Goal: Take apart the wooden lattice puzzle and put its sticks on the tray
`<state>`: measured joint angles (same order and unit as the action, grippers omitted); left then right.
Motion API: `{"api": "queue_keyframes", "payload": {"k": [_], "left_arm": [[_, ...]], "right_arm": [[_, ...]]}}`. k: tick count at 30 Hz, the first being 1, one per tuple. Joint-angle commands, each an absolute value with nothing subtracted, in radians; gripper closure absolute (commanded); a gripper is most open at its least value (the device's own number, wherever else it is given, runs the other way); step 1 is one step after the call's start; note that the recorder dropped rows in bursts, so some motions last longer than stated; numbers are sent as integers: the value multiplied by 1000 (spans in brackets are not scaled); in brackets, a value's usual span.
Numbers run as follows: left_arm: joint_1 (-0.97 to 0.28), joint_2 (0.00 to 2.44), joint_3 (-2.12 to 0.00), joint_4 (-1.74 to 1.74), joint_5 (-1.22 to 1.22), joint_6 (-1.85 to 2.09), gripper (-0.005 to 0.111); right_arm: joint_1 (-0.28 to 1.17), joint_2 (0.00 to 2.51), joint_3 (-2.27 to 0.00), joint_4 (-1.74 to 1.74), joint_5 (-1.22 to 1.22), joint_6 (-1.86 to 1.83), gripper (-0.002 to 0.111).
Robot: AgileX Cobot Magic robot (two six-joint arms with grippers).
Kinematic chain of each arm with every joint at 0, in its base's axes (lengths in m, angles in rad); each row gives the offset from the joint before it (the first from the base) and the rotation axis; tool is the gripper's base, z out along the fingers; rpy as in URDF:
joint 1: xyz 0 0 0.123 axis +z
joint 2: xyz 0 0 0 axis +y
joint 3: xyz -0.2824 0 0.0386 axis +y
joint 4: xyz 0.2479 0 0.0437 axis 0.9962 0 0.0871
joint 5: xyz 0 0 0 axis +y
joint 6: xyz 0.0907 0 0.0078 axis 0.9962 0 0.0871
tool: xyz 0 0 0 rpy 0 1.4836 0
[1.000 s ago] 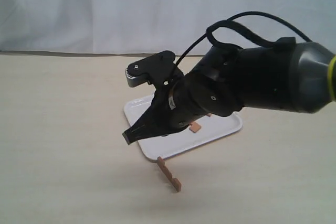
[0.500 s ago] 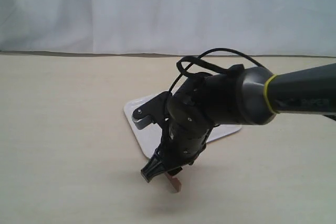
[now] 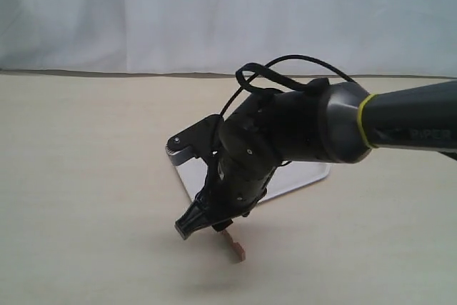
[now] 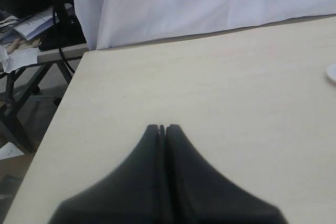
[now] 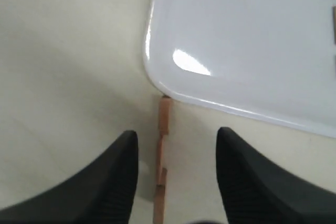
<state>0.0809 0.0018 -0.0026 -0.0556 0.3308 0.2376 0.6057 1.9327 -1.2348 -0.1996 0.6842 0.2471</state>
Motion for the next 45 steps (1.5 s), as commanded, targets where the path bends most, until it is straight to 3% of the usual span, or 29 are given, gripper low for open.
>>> {"api": "queue_keyframes", "payload": {"k": [1, 7, 8, 10, 11, 27, 30, 37, 45], "left_arm": [[74, 0, 0, -53, 323, 231, 107], [74, 0, 0, -53, 323, 231, 107], [74, 0, 0, -53, 323, 231, 107], [74, 0, 0, -53, 323, 231, 107], [74, 0, 0, -53, 323, 231, 107], [74, 0, 0, -53, 323, 231, 107], [74, 0, 0, -53, 323, 231, 107], [74, 0, 0, -53, 321, 231, 107], [74, 0, 0, -53, 321, 231, 107]], "right_arm": [[619, 1955, -1224, -188, 706, 231, 63], [619, 2024, -1219, -198, 664, 231, 66], [619, 2028, -1219, -200, 655, 231, 71], [619, 2026, -1219, -227, 655, 231, 101], [619, 2015, -1219, -229, 655, 225, 103], [616, 1871, -1296, -240, 698, 222, 104], [618, 1877, -1296, -237, 786, 208, 98], [618, 1936, -1296, -113, 833, 88, 57], [618, 2025, -1296, -120, 792, 88, 56]]}}
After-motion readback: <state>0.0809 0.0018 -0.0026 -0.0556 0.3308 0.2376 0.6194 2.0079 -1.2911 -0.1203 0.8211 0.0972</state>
